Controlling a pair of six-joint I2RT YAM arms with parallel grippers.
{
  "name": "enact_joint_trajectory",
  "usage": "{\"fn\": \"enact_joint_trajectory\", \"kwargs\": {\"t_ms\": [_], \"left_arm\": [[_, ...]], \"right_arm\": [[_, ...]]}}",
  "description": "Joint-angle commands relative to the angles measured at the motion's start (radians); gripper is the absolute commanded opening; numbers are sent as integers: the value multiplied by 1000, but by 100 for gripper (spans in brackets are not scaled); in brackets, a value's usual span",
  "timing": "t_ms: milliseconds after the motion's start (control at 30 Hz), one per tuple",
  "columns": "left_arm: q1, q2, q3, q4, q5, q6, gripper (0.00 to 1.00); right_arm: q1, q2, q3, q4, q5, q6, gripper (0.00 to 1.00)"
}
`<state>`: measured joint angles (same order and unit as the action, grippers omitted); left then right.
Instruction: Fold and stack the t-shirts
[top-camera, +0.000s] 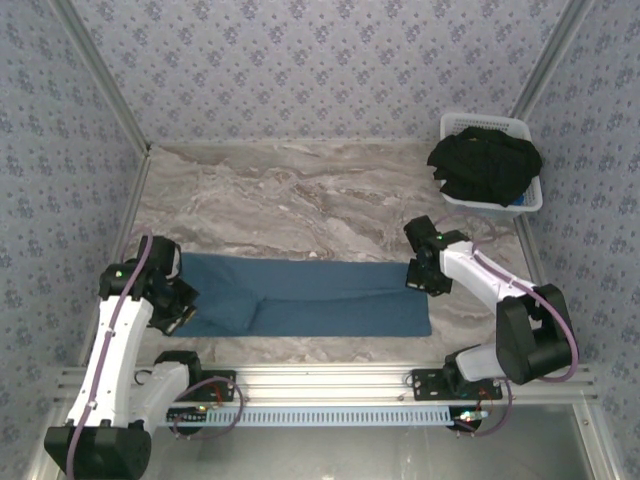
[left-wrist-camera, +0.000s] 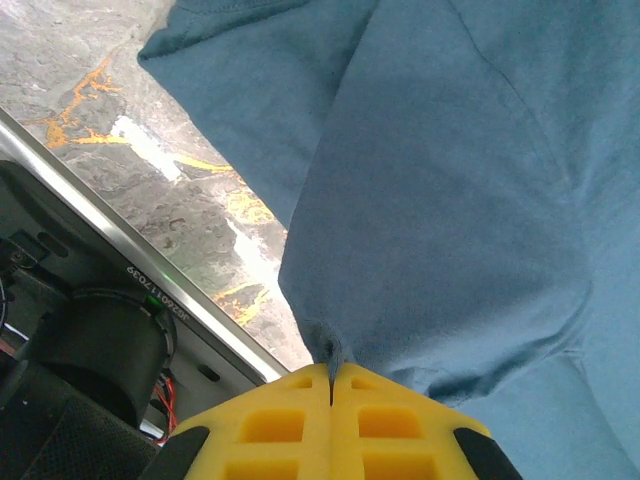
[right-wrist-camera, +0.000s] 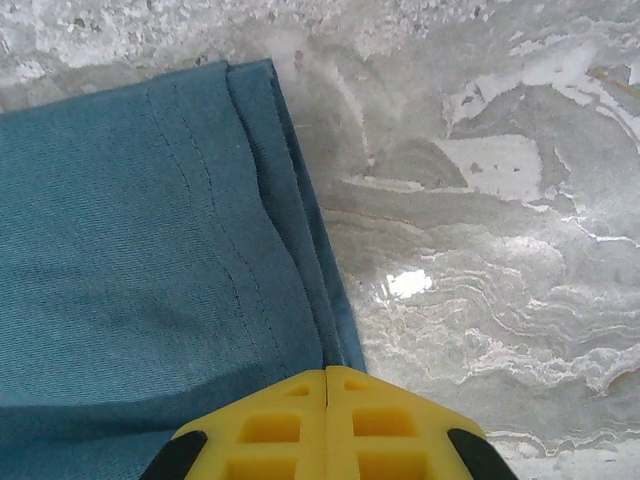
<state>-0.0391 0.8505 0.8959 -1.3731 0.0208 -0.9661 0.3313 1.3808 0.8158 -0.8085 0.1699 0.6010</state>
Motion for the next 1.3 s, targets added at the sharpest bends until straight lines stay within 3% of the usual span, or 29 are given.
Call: {"fn": "enact_joint_trajectory", "kwargs": {"t_ms": [0,67,233,633,800,967,1100,1267], "left_arm": [[4,-16,-28,-29,-31,4,0],[3,-32,-63,-23,-24,-11,0],[2,-74,-131,25,28,-56,0],[-27,-75,-162,16,44,-78,0],[-88,-71,-194,39,50,-117,0],[-197,-51,-231,69,23,-181,0],[-284,-23,-264,106,2,-229,0],[-404,13,-201,66,-117,-243,0]], "right_arm": [[5,-20,-25,-50,35,62,0],[0,-23,-32,-58,44,73,2],[-2,-91,-30,-82,93,114,24],[-3,-94,1,-55,91,105,23],[9,-46,22,27,7,49,23],[112,34,105,110,-56,19,23],[237,125,165,257,-206,-28,26],[374,292,267,319,-315,-42,28]]}}
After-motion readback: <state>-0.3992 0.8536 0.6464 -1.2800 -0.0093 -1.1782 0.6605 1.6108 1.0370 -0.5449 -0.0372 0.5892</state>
